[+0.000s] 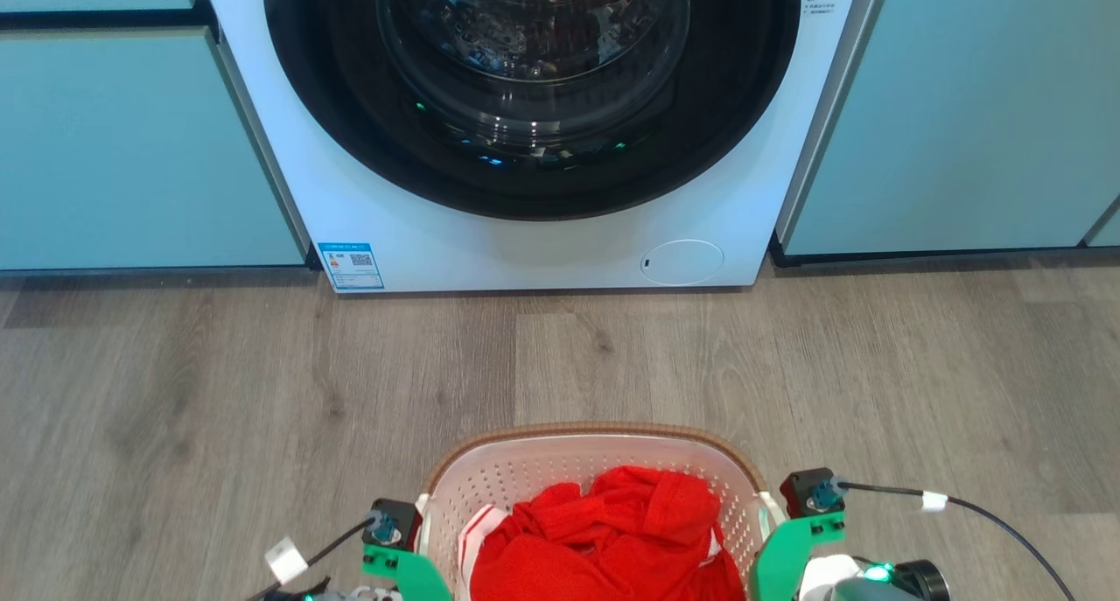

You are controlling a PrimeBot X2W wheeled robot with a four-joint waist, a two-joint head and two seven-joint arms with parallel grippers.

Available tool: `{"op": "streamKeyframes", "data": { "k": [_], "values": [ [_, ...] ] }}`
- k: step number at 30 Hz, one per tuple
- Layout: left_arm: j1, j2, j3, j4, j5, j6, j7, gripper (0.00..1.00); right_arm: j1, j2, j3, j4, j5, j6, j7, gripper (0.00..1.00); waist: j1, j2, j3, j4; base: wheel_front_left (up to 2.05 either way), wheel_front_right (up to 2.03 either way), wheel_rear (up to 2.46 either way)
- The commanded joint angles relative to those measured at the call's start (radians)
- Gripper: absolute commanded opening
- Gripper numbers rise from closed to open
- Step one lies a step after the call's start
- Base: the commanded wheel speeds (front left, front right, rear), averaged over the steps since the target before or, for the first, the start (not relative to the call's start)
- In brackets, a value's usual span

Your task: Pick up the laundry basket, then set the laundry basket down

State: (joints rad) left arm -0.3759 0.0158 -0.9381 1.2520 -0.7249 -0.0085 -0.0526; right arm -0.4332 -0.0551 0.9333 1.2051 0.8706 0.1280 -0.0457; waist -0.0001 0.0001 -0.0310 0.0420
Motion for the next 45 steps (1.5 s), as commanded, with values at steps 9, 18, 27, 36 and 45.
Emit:
{"op": "streamKeyframes", "data": {
  "k": [9, 18, 27, 36, 45],
  "values": [
    [-0.058, 0.034, -0.001, 0.01, -0.019, 0.02, -0.015, 0.0, -0.046, 0.005, 0.028, 0.01, 0.015, 0.003, -0.031, 0.0, 0.0001, -0.0001, 0.012, -0.002, 0.0, 0.0, 0.0],
    [-0.099, 0.034, -0.007, 0.008, -0.031, 0.026, -0.028, 0.0, -0.101, 0.005, 0.031, 0.021, 0.019, 0.003, -0.052, 0.0, 0.0001, -0.0001, 0.09, 0.001, 0.0, 0.0, 0.0],
    [-0.288, 0.034, 0.004, 0.008, -0.027, 0.049, -0.085, 0.0, -0.316, 0.005, 0.014, 0.06, -0.021, 0.003, -0.112, 0.0, 0.0001, -0.0001, 0.344, 0.008, 0.0, 0.0, 0.0],
    [-0.444, 0.034, 0.003, -0.004, -0.025, 0.071, -0.145, 0.0, -0.495, 0.005, -0.037, 0.085, -0.085, 0.003, -0.164, 0.0, 0.0001, -0.0001, 0.581, 0.028, 0.0, 0.0, 0.0],
    [-0.522, 0.034, -0.015, -0.018, -0.03, 0.09, -0.172, 0.0, -0.543, -0.004, -0.146, 0.085, -0.196, 0.003, -0.162, 0.0, 0.0001, -0.0001, 0.71, 0.039, 0.0, 0.0, 0.0]
  ]
}}
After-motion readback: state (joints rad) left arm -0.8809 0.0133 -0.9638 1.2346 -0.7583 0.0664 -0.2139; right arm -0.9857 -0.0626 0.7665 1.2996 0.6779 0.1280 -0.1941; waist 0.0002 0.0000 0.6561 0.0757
